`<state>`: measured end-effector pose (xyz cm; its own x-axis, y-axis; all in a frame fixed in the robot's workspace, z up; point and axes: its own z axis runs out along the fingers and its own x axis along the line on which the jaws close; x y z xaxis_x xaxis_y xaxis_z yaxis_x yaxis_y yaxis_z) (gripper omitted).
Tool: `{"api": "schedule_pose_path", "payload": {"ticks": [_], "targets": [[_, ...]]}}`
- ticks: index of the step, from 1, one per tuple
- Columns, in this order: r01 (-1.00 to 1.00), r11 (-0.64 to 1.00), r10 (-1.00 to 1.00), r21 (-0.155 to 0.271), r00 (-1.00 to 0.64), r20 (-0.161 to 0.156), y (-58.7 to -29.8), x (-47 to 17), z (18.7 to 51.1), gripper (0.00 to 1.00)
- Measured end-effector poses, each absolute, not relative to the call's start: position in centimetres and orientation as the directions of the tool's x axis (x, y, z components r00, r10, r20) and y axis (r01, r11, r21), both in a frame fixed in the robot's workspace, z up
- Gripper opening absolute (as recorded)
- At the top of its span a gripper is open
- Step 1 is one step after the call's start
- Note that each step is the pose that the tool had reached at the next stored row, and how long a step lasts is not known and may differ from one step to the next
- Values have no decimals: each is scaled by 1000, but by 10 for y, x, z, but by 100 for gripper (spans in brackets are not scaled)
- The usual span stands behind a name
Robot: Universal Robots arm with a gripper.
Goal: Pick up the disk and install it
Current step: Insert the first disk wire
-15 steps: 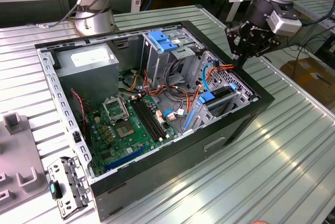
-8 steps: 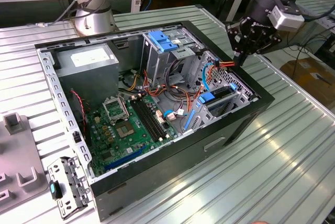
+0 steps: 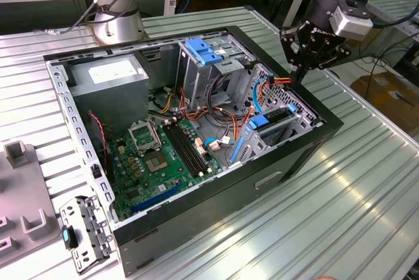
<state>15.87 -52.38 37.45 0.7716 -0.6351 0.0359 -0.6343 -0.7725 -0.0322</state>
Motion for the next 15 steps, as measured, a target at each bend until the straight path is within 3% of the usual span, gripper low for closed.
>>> {"api": "schedule_pose_path", "payload": {"ticks": [15], "targets": [[-768, -640, -769, -32, 639, 36, -524, 156, 373, 17]]}}
